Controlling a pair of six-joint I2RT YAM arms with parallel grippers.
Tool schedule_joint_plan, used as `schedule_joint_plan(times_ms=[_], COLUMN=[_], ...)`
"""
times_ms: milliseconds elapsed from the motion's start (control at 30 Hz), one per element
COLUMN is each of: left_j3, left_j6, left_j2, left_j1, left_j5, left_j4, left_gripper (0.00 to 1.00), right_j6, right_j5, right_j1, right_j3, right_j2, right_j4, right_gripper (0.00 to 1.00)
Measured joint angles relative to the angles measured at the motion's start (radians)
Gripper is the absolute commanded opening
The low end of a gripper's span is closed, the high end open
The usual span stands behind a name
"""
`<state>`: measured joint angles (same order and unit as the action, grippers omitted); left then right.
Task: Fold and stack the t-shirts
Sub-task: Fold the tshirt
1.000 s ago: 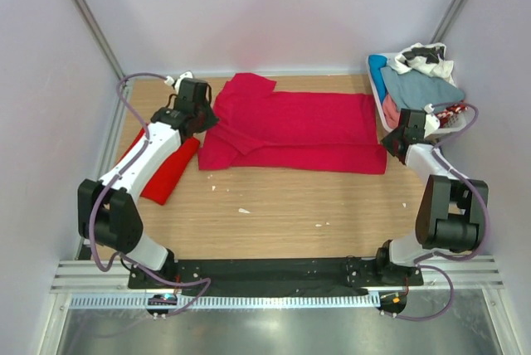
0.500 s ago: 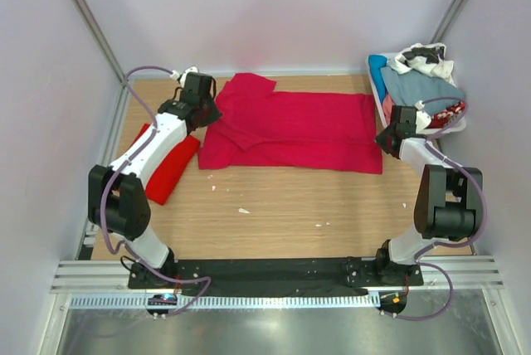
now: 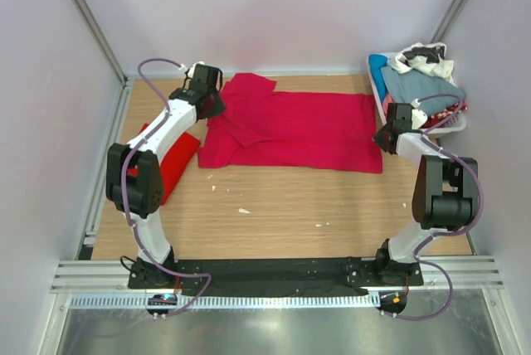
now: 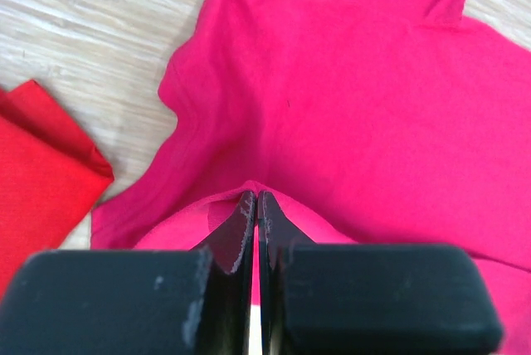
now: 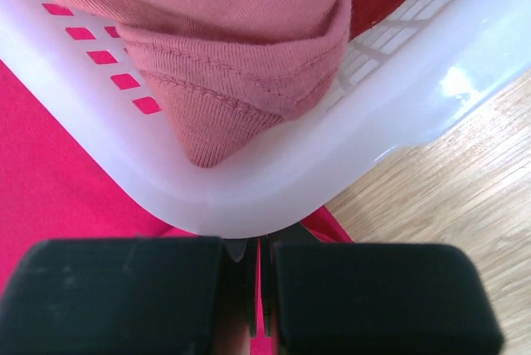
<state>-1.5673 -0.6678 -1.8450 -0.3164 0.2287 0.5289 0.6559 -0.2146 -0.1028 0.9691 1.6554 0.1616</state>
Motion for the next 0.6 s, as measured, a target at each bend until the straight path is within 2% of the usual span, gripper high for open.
schedule_joint_plan(times_ms=[167, 200, 233, 300, 333, 367, 400, 433, 467, 500, 533, 600], left_j3=[-0.054, -0.062, -0.070, -0.086, -0.100, -0.112, -0.122, -0.129, -0.130, -0.129, -0.129, -0.116], left_j6=[0.000, 0.000, 0.000, 0.003, 0.006, 0.010, 0.020, 0.023, 0.024, 0.029, 0.026, 0.022], left_j2=[-0.048, -0.058, -0.068, -0.088, -0.103, -0.117, -0.128, -0.136, -0.138, -0.138, -0.134, -0.119], left_j1=[0.005, 0.006, 0.006, 0.005, 0.005, 0.005, 0.006, 0.006, 0.006, 0.006, 0.007, 0.007], left_j5=[-0.001, -0.001, -0.001, -0.004, -0.006, -0.008, -0.010, -0.011, -0.012, -0.012, -0.012, -0.009], left_j4=[0.007, 0.007, 0.009, 0.010, 0.014, 0.016, 0.019, 0.023, 0.026, 0.034, 0.036, 0.038], left_gripper=[0.00, 0.00, 0.01, 0.11, 0.19, 0.35, 0.44, 0.51, 0.66, 0.72, 0.76, 0.79], right_j6=[0.000, 0.000, 0.000, -0.001, -0.002, 0.001, -0.002, -0.005, -0.007, -0.009, -0.011, -0.014], right_j5=[-0.003, -0.004, -0.005, -0.008, -0.009, -0.010, -0.014, -0.018, -0.023, -0.027, -0.030, -0.034], right_j1=[0.004, 0.005, 0.005, 0.007, 0.008, 0.009, 0.010, 0.009, 0.009, 0.009, 0.009, 0.009], right_j3=[0.024, 0.027, 0.035, 0.048, 0.053, 0.054, 0.054, 0.054, 0.054, 0.052, 0.045, 0.012], right_j2=[0.029, 0.034, 0.042, 0.055, 0.060, 0.061, 0.061, 0.058, 0.055, 0.045, 0.029, -0.037], right_j4=[0.002, 0.001, 0.003, 0.003, 0.005, 0.005, 0.004, 0.004, 0.005, 0.006, 0.006, 0.013], right_gripper=[0.02, 0.05, 0.12, 0.23, 0.40, 0.46, 0.52, 0.56, 0.58, 0.59, 0.63, 0.65])
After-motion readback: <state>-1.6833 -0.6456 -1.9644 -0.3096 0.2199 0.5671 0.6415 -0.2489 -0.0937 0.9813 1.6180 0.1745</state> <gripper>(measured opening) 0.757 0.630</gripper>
